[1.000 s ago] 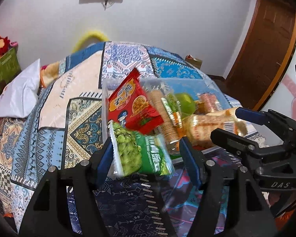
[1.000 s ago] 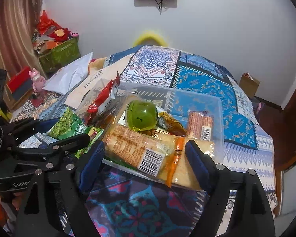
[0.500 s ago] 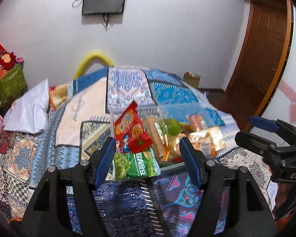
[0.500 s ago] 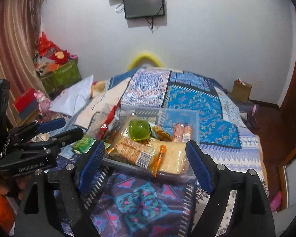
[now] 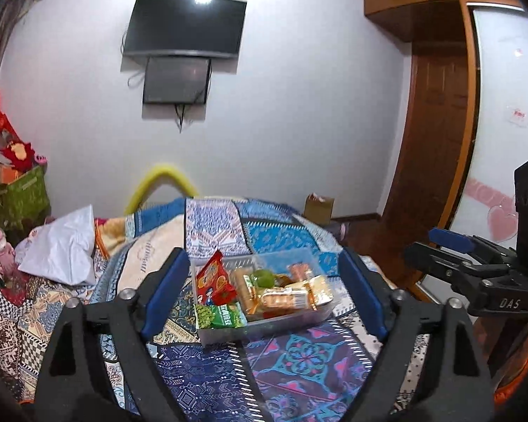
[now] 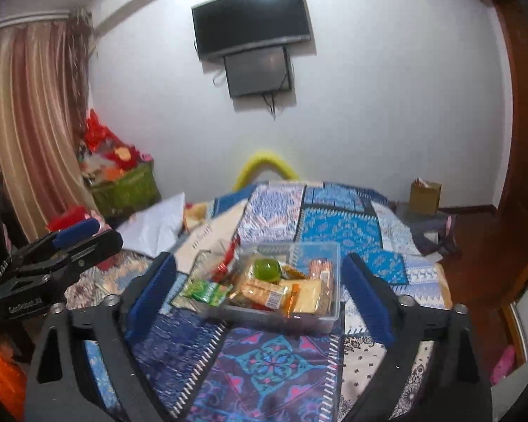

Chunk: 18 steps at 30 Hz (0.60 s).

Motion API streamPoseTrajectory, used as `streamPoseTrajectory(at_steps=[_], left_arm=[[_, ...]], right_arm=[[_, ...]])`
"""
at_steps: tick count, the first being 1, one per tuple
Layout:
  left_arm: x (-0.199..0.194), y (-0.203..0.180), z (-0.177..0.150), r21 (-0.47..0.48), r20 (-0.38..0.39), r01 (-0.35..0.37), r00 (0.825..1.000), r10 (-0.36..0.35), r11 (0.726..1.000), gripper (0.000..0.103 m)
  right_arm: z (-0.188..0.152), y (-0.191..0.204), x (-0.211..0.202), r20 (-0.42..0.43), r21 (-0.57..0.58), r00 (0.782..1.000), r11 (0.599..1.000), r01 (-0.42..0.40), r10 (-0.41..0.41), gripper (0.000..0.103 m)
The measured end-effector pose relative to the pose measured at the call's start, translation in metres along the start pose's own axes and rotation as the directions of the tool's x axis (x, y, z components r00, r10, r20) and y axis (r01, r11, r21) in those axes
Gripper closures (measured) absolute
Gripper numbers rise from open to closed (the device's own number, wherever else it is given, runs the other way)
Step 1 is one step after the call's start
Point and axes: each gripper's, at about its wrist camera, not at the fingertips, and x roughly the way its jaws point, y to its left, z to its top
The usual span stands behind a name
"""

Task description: Organize snacks

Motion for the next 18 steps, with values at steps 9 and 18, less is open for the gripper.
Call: streamPoseTrajectory(at_steps=[9, 18], left_arm=[[-0.037, -0.015, -0.005, 0.015, 0.073, -0.034, 0.997, 0.033, 0.999, 0.001], [-0.038, -0.018, -0.012, 0.018, 0.062, -0.045, 0.997, 0.044, 0.999, 0.001]], right_arm=[[-0.009, 0.010, -0.031, 0.067, -0.024, 0.998, 1.000, 0.005, -0.003, 0.000], [-0.018, 0.008, -0.029, 0.050, -0.014, 0.999, 1.000, 0.005, -0.004, 0.000]])
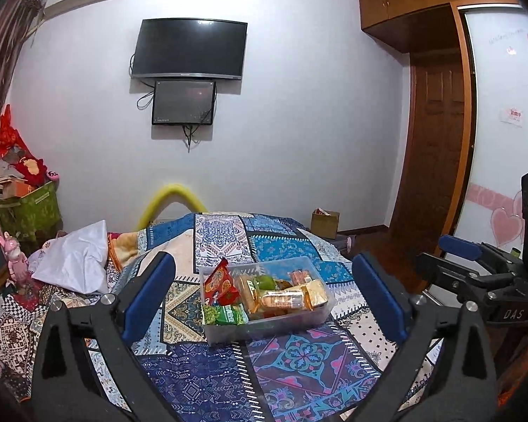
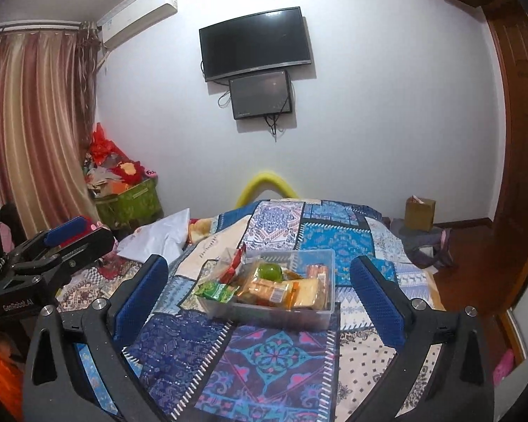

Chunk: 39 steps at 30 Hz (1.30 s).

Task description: Organize snacks

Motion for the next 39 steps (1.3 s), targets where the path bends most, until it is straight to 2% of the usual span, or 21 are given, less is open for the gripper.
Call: streamPoseTrajectory(at_steps=[39], left_arm=[[0.0102, 0.0019, -0.0064, -0.012, -0.039, 0.012, 0.999, -0.012, 1.000, 0.001]], right_arm=[[-0.0033, 0.0043, -0.0056, 0.002, -0.007, 1.000, 1.000, 0.003, -0.003, 0.000]])
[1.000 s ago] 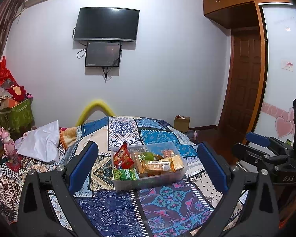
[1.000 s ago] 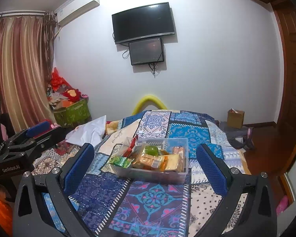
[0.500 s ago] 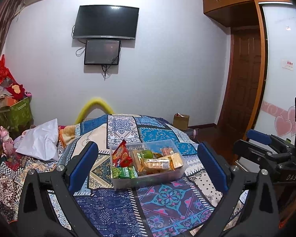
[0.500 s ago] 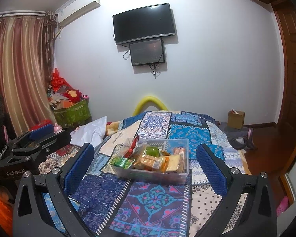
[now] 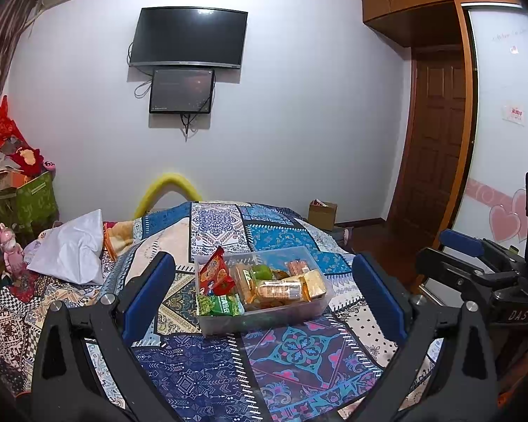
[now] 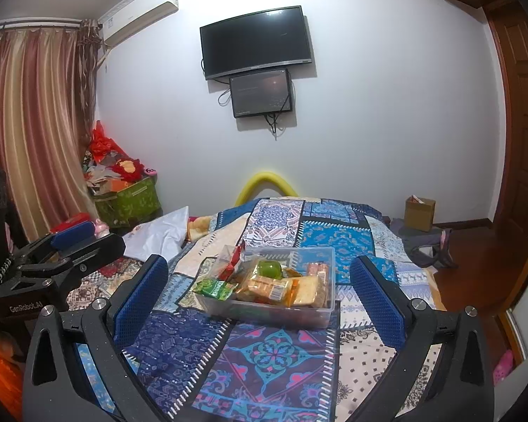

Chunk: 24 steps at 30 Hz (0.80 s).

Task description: Organize snacks

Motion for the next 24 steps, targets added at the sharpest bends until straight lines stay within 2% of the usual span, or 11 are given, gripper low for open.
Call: streamPoseTrajectory(at_steps=[24], left_arm=[[-0.0018, -0.0093, -0.0017, 0.017, 0.003, 0.014, 1.000, -0.014, 1.000, 0.001]], right_arm=[[0.0021, -0.0035, -0.0005, -0.003, 0.003, 1.000, 1.000, 0.003, -0.003, 0.000]])
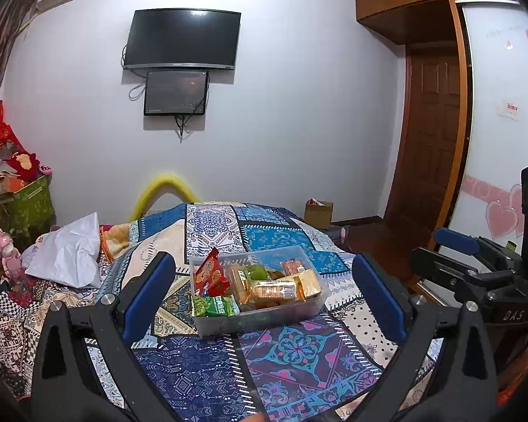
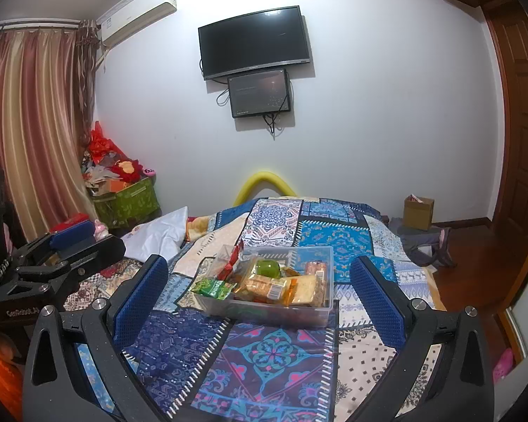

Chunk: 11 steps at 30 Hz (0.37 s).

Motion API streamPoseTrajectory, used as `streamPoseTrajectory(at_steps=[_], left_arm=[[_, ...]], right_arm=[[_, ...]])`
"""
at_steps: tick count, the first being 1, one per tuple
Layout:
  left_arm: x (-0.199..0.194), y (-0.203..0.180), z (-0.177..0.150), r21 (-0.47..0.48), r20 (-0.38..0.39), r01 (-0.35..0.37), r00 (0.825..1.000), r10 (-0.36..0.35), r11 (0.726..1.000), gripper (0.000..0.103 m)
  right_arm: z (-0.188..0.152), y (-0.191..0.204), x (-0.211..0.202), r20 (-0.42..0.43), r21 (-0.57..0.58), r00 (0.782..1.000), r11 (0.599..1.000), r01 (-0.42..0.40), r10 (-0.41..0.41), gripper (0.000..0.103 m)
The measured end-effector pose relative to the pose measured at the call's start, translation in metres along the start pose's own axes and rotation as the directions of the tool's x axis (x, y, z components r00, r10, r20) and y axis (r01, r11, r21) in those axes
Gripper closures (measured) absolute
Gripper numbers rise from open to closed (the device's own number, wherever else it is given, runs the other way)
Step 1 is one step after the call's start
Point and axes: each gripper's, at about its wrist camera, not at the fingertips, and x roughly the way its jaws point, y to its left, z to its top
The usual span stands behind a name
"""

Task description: Organize snacks

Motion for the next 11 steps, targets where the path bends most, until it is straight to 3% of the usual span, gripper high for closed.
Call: streamPoseTrajectory(at_steps=[11], left_arm=[[0.0052, -0.0026, -0.0019, 0.007, -0.020, 0.002, 1.000, -0.002, 1.000, 0.001]], right_arm=[[-0.0001, -0.0023, 0.0026, -0.007, 0.002, 1.000, 1.000, 0.006, -0.006, 0.000]])
